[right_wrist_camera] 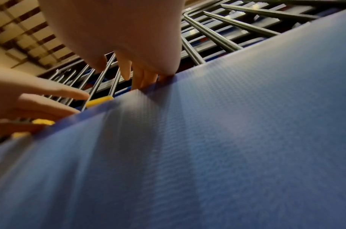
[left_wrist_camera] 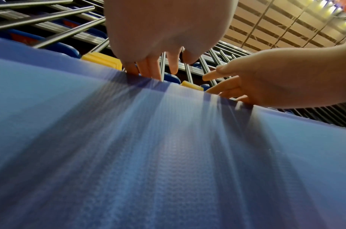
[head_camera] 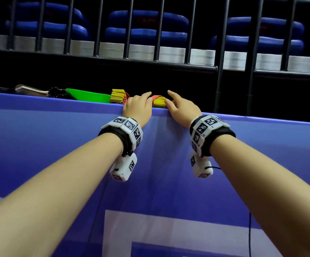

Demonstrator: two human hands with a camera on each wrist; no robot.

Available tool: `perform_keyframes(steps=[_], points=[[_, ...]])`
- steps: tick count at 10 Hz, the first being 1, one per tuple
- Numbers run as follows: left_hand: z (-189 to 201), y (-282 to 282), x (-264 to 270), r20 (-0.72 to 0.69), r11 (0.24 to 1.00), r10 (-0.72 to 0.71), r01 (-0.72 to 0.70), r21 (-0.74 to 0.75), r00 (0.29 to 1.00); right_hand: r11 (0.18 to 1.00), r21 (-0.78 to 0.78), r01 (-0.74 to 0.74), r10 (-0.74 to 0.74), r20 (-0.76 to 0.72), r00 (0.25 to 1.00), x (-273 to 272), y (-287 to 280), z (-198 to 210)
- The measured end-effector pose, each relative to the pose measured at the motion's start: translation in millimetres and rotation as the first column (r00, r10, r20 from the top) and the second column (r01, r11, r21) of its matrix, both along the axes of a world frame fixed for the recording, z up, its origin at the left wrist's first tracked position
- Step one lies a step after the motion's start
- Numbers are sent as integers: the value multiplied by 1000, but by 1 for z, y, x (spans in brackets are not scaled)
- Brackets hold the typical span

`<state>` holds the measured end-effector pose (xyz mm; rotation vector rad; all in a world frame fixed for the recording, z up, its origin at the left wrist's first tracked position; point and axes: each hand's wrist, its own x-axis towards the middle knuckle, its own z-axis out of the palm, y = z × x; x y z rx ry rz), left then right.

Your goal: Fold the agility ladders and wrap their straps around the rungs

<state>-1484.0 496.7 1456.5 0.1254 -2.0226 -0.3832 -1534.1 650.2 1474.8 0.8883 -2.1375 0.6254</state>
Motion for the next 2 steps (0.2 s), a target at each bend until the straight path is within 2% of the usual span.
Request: perform_keyframes(steps=[1, 2], points=[[-3, 3, 13, 15, 996, -70, 69, 50, 997, 915, -328, -235, 277, 87, 957, 5, 0, -6], [4, 3, 19, -22, 981, -131, 132, 139, 991, 728, -595, -340, 469, 72, 880, 13, 4, -7]])
